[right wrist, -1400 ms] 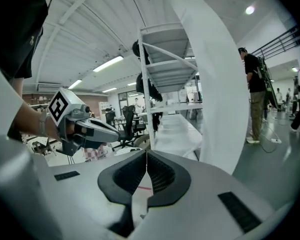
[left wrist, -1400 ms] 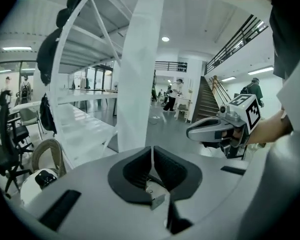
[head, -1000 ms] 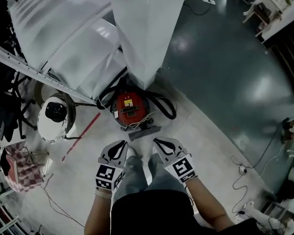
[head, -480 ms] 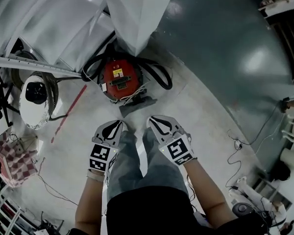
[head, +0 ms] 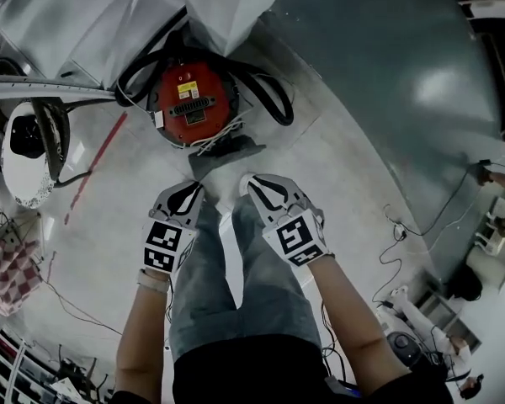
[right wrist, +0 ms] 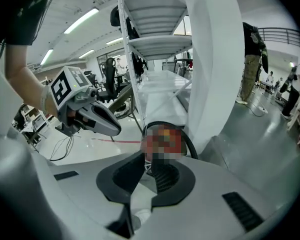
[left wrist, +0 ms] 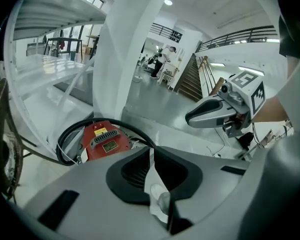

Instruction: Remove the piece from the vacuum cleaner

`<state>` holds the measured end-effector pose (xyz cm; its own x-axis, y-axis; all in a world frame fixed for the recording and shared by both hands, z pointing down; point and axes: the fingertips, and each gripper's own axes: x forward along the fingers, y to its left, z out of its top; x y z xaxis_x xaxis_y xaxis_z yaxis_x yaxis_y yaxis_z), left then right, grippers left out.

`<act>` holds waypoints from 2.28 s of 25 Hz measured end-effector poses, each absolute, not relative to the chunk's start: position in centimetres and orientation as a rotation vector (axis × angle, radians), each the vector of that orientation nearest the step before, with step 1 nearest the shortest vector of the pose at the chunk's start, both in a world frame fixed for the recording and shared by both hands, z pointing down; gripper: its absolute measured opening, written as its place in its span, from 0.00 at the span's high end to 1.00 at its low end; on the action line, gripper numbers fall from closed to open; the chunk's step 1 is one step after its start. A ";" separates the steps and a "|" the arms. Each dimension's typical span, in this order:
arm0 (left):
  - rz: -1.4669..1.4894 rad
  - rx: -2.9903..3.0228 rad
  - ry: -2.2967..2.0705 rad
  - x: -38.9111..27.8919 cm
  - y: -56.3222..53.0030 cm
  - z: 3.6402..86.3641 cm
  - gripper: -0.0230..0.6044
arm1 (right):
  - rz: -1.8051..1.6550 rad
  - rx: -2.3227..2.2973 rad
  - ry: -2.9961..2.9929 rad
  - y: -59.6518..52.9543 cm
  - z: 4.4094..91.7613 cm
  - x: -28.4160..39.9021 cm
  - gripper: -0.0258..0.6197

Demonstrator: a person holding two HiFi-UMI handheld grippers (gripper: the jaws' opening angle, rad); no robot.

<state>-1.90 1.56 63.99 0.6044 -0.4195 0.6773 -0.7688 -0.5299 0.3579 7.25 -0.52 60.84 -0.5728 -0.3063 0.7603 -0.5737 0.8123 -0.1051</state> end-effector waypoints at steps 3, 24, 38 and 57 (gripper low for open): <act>0.728 2.165 -0.910 -1.7 2.0 66.8 0.92 | 0.445 0.615 -2.190 -0.4 63.6 7.4 0.87; 1.011 2.063 -0.708 2.5 5.8 86.1 0.67 | 0.361 0.402 -2.015 0.5 82.7 8.4 0.73; 1.094 2.058 -0.712 2.7 5.3 93.2 0.66 | 0.297 0.330 -1.916 0.8 90.7 8.9 0.71; 1.165 2.110 -0.685 5.1 3.7 96.2 0.77 | 0.237 0.200 -1.901 0.4 93.6 8.5 0.76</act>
<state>5.07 3.68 96.19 0.4749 -0.1398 0.8689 -0.6916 -0.6698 0.2703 8.49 0.39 93.60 -0.3337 -0.0223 0.9424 -0.2534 0.9651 -0.0669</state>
